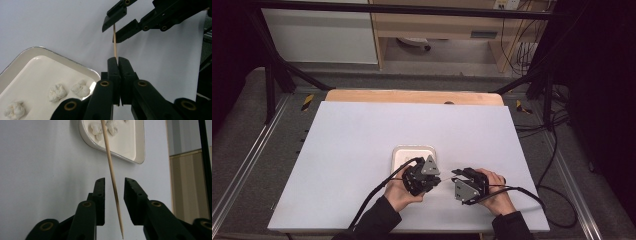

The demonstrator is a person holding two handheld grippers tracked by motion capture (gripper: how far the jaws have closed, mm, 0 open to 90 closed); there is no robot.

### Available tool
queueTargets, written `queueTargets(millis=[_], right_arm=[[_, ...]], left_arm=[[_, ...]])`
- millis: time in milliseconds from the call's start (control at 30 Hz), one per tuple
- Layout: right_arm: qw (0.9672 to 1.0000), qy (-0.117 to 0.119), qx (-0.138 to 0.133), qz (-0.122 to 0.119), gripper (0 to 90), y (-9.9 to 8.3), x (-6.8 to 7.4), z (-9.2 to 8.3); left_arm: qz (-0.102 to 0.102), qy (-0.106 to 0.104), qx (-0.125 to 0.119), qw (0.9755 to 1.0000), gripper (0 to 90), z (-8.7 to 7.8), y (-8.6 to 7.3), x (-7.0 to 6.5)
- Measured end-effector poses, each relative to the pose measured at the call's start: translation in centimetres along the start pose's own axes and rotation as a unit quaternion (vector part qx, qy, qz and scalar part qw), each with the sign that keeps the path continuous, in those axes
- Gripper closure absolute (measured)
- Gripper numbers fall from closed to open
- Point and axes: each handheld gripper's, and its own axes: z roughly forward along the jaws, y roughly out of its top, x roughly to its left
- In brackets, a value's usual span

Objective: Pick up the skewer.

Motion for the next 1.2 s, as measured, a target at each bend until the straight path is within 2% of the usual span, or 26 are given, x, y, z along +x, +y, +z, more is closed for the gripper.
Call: queueTargets(millis=[367, 667, 867, 900, 1000, 1133, 1200], right_arm=[[0.9996, 0.011, -0.003, -0.025, 85.4, 0.2, 0.1, 0.0], [0.9985, 0.019, 0.004, -0.051, 88.6, 0.2, 0.3, 0.0], [0.9981, 0.023, 0.008, -0.056, 88.9, 0.3, 0.4, -0.1], [0.9981, 0.023, 0.009, -0.057, 88.9, 0.4, 0.3, -0.1], [0.9979, 0.021, 0.016, -0.059, 88.9, 0.4, 0.2, -0.1], [0.9972, 0.017, 0.028, -0.067, 88.9, 0.4, 0.1, -0.2], [0.9968, 0.017, 0.031, -0.071, 88.9, 0.5, 0.0, -0.2]], left_arm=[[0.002, -0.006, 0.004, 1.0, 88.8, 0.1, 0.0, 0.0], [-0.003, -0.011, 0.01, 0.9999, 88.8, 0.2, -0.1, 0.1], [-0.007, -0.013, 0.016, 0.9998, 87.8, 0.2, 0.0, 0.2], [-0.008, -0.013, 0.019, 0.9997, 87.0, 0.2, 0.0, 0.3], [-0.01, -0.007, 0.03, 0.9995, 76.6, 0.0, 0.0, 0.5], [-0.011, -0.013, 0.066, 0.9976, 66.6, 0.0, 0.3, 1.0], [-0.009, -0.017, 0.081, 0.9965, 66.3, 0.0, 0.4, 1.1]])
